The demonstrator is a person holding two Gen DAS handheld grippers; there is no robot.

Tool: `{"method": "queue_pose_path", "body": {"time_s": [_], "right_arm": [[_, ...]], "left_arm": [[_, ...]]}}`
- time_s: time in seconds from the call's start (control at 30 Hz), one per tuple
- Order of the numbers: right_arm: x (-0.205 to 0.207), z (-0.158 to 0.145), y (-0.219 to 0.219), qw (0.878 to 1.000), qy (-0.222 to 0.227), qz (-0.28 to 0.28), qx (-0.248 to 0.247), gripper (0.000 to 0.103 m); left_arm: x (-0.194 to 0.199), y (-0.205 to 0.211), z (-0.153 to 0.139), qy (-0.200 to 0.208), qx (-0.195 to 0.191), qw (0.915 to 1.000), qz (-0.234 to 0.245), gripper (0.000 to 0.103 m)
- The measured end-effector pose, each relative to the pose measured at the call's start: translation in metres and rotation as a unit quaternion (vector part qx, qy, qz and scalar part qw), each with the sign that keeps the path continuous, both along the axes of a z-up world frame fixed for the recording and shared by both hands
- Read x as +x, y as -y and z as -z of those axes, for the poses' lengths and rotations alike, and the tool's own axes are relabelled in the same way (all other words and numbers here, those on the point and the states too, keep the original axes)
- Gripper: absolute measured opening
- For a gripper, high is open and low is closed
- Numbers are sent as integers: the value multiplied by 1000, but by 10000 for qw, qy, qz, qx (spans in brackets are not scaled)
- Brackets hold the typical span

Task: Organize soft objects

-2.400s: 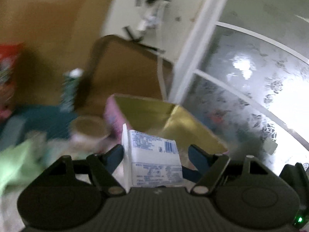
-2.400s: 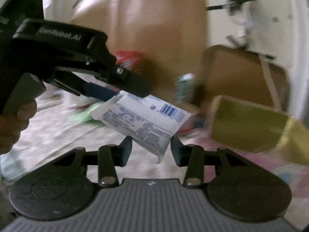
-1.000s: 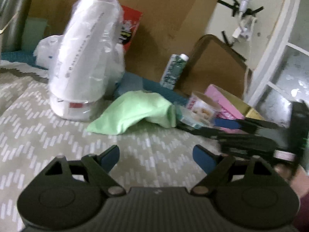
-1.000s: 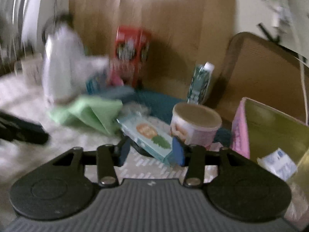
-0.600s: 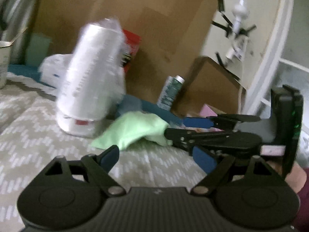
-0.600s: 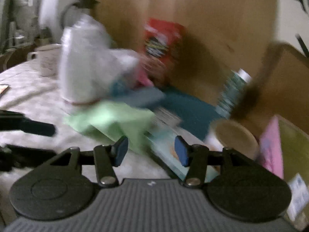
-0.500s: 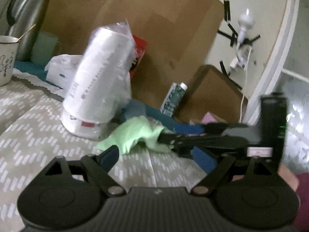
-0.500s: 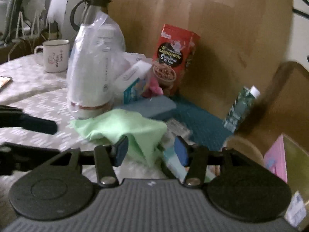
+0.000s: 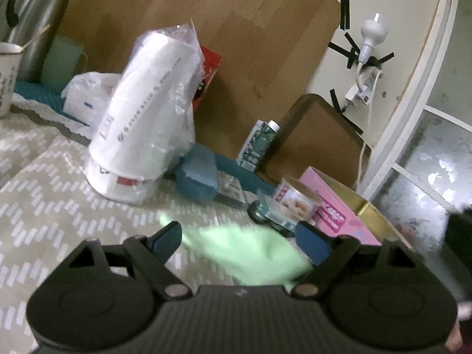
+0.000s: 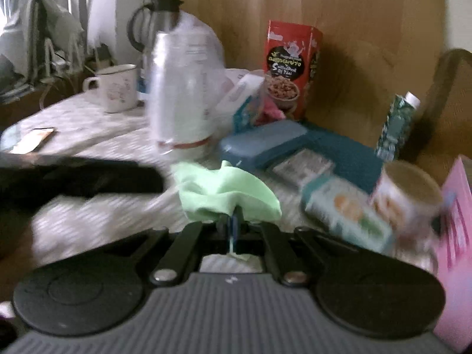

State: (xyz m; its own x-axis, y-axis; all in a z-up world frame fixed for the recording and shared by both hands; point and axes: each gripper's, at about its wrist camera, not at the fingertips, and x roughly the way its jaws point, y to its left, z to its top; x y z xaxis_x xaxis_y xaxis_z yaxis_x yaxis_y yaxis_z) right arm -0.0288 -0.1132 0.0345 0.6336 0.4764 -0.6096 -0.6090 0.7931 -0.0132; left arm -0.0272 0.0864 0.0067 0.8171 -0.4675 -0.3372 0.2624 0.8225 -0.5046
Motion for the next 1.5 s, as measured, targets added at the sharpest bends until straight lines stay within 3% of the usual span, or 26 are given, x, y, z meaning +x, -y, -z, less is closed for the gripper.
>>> {"method": "queue_pose_path", "body": {"time_s": [0.17, 0.27, 0.33, 0.43, 0.5, 0.53, 0.57, 0.63, 0.7, 0.83, 1.0, 1.13, 1.2, 1.3, 1.37, 1.4, 1.43, 1.5], "right_arm": [[-55, 4, 18, 9994, 12, 207, 268, 4], [-67, 10, 21, 9993, 54, 307, 212, 10], [-69, 13, 23, 9993, -26, 290, 218, 42], [-70, 15, 21, 9996, 57, 195, 195, 56], [-66, 17, 18, 9997, 8, 145, 179, 57], [-61, 20, 14, 9997, -91, 127, 167, 56], [-60, 22, 13, 9996, -117, 114, 236, 55], [-59, 21, 12, 9995, -23, 143, 286, 8], [-63, 17, 18, 9987, 110, 255, 422, 8], [-75, 0, 44, 9924, 816, 753, 528, 8], [-84, -32, 94, 9676, 1811, 1691, 485, 8], [-75, -46, 144, 9473, 2048, 2415, 479, 8], [-64, -45, 166, 9410, 2009, 2686, 443, 8], [-41, -36, 188, 9359, 1822, 3006, 231, 13], [-21, -25, 192, 9380, 1497, 3127, -36, 32], [-14, -19, 195, 9367, 1365, 3223, -133, 52], [-10, -14, 198, 9349, 1260, 3314, -174, 60], [-13, -14, 206, 9322, 1202, 3413, 71, 63]], "left_arm": [[6, 4, 4, -407, -72, 9989, 229, 84], [0, 11, 3, -663, -73, 9970, 380, 84], [-7, 19, -1, -774, 17, 9956, 527, 84], [-11, 36, -5, -1005, 266, 9917, 751, 84], [-7, 48, 1, -1223, 345, 9879, 883, 72], [-7, 54, 3, -1191, 374, 9882, 892, 63], [-7, 59, 3, -1189, 433, 9877, 918, 44], [-2, 68, -1, -1326, 160, 9830, 1256, 37], [-1, 81, -14, -1181, 224, 9833, 1367, 37], [10, 126, -50, -638, 403, 9806, 1810, 37], [29, 207, -90, 127, 558, 9645, 2576, 38], [45, 272, -96, 259, 578, 9530, 2964, 39], [56, 295, -90, 167, 599, 9515, 3013, 43], [69, 319, -77, 76, 974, 9574, 2716, 66], [78, 324, -68, 17, 1328, 9629, 2349, 72], [81, 320, -66, -69, 1367, 9645, 2258, 72], [81, 311, -66, -116, 1268, 9661, 2245, 72], [75, 286, -71, -15, 1006, 9703, 2198, 75]]}}
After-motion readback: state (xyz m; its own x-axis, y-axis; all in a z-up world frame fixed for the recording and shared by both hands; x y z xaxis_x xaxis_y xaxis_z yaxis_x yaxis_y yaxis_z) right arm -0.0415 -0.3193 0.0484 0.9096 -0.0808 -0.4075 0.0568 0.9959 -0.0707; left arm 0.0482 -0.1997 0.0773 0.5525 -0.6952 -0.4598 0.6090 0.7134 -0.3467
